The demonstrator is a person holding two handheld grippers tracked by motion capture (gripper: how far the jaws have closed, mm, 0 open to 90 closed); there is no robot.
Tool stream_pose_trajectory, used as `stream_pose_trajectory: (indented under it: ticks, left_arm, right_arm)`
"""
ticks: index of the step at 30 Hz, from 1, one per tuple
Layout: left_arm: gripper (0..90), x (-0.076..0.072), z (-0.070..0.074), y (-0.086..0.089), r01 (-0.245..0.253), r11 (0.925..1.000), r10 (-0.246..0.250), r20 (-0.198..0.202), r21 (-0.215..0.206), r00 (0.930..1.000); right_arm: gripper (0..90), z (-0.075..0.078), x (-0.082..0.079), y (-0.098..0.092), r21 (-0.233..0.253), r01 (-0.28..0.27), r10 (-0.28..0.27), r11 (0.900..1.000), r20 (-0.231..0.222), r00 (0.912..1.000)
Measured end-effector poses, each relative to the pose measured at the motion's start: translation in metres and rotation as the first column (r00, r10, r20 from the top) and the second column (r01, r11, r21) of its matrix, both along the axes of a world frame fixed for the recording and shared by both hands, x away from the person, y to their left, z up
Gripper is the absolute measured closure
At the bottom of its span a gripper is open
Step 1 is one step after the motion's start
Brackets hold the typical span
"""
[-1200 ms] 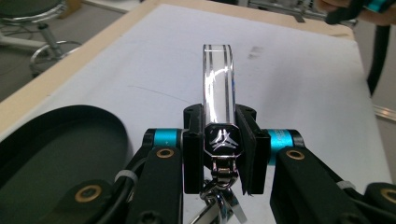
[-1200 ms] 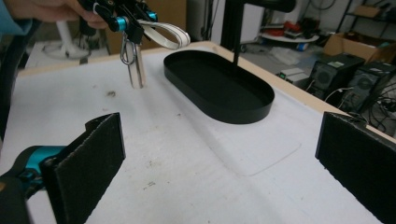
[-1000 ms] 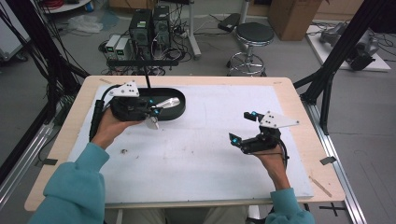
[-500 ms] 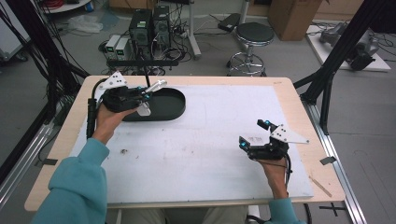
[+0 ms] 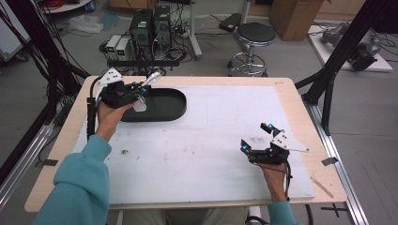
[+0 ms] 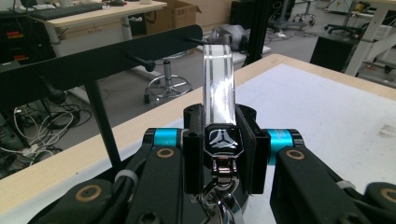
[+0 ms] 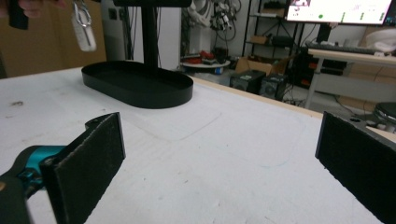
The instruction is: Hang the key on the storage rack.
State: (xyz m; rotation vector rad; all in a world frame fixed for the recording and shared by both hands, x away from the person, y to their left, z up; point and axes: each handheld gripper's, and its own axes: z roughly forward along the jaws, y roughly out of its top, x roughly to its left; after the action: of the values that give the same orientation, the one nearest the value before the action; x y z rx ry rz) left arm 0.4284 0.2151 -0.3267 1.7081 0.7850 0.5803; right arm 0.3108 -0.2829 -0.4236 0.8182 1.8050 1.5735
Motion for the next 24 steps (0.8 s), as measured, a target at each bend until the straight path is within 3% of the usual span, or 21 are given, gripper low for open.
stream_pose_trajectory:
  ticks: [4, 7, 13, 18, 24]
  left_arm:
    - [74.3, 0.004, 0.000, -0.001, -0.026, 0.9996, 0.026, 0.005, -0.011, 0.9996]
    - [74.2, 0.008, -0.001, -0.002, -0.038, 0.9986, 0.038, -0.002, -0.036, 0.9993]
    - [74.2, 0.015, -0.006, -0.003, -0.066, 0.9968, 0.065, -0.015, -0.045, 0.9978]
    - [74.2, 0.019, -0.009, -0.004, -0.077, 0.9955, 0.076, -0.017, -0.056, 0.9970]
    - [74.2, 0.025, -0.014, 0.000, -0.111, 0.9887, 0.109, -0.031, -0.100, 0.9936]
  right_arm:
    - [0.8, -0.004, -0.003, 0.001, 0.007, -0.007, 0.007, 1.000, 0.041, 0.9991]
    - [0.8, -0.006, -0.005, 0.000, 0.011, -0.006, 0.006, 1.000, 0.043, 0.9990]
    - [0.8, -0.014, -0.007, 0.000, 0.026, 0.008, -0.009, 1.000, 0.032, 0.9995]
    - [0.8, -0.018, -0.008, 0.001, 0.009, 0.014, -0.014, 1.000, 0.034, 0.9993]
    - [0.8, -0.022, -0.010, 0.001, 0.008, 0.021, -0.021, 1.000, 0.029, 0.9994]
